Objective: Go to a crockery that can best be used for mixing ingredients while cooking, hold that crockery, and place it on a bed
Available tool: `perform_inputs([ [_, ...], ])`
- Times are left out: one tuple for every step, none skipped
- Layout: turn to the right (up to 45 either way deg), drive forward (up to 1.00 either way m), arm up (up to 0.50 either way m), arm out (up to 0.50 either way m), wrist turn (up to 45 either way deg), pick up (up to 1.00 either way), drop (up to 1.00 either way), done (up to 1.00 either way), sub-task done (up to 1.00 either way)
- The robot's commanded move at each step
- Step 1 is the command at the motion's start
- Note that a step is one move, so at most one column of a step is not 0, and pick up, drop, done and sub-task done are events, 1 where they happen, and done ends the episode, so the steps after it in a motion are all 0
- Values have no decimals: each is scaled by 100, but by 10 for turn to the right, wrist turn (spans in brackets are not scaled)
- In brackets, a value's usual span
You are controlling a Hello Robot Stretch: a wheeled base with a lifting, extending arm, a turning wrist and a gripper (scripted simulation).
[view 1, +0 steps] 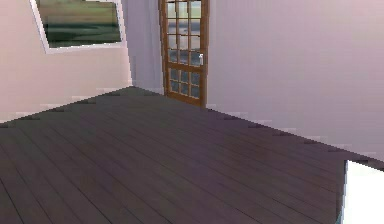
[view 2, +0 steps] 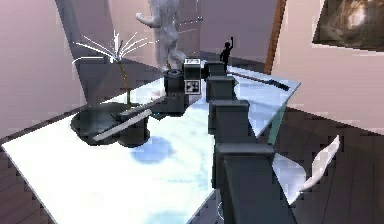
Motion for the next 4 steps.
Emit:
perform_inputs([
  [0, 0, 0, 0, -450, 0, 0, 0, 0],
  [0, 0, 0, 0, -90, 0, 0, 0, 0],
  [0, 0, 0, -28, 0, 0, 0, 0, 0],
  [-450, 0, 0, 0, 0, 0, 0, 0, 0],
])
